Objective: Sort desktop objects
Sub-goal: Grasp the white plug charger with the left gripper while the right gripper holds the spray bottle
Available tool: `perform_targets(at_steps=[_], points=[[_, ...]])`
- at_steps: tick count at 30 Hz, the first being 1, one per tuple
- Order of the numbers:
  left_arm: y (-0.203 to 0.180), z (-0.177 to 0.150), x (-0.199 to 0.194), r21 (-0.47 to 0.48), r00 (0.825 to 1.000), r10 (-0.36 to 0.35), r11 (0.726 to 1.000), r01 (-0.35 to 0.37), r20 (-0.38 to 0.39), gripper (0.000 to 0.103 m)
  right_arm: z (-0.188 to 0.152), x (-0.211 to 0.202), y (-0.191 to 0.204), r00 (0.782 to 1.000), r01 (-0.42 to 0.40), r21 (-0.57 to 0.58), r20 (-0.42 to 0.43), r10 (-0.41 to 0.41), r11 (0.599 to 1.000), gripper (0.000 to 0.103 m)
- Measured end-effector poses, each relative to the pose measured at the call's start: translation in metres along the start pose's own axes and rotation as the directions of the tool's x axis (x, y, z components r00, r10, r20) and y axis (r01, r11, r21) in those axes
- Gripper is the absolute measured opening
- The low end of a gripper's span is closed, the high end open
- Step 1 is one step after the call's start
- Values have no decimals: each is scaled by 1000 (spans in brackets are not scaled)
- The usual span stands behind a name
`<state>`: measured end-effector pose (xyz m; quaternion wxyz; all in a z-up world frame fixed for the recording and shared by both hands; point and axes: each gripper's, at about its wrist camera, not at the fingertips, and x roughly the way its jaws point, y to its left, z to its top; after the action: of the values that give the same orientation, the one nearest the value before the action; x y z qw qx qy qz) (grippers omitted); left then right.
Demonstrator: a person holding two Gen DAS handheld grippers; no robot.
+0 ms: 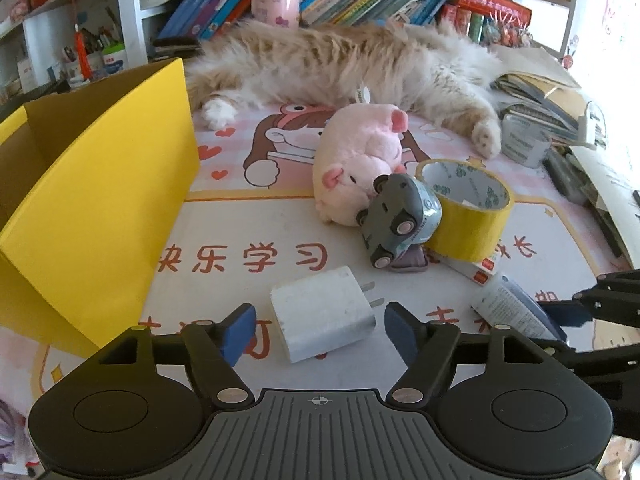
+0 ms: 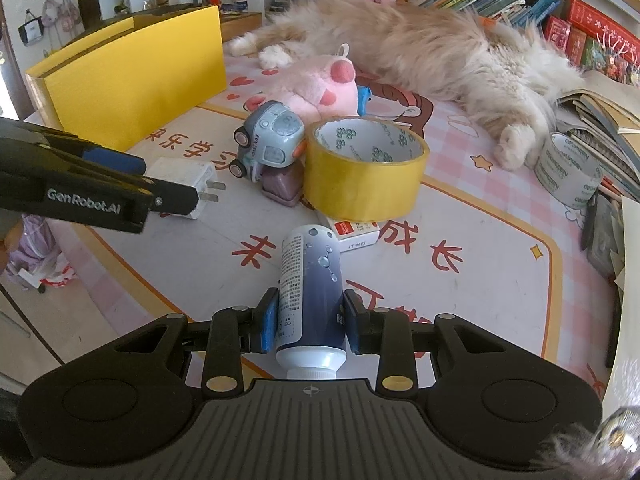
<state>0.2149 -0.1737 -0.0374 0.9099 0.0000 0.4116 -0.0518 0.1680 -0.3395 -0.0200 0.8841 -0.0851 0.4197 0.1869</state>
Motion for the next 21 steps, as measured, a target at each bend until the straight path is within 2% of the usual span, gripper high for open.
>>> perform_targets(at_steps=[6, 8, 13, 17, 21], points=[[-7, 1, 10, 17, 999, 46, 999, -47, 12, 73, 3, 0, 0, 1000, -1, -6, -16, 1, 1000, 31], [-9, 0, 12, 25, 998, 57, 998, -58, 15, 64, 4, 1, -1, 1000, -3, -6, -22, 3, 1000, 31], [-11, -6, 11, 43, 997, 68, 997, -70, 40, 64, 7, 3, -3, 999, 9, -7, -34, -9, 1000, 41], [-7, -6, 6, -1, 998, 62, 998, -62, 28, 64, 9, 4, -5, 999, 14, -8, -41, -14, 1000, 47], [0, -6, -10, -44, 998, 44, 998, -42, 42, 64, 12, 6, -5, 999, 12, -21, -44, -13, 1000, 44]])
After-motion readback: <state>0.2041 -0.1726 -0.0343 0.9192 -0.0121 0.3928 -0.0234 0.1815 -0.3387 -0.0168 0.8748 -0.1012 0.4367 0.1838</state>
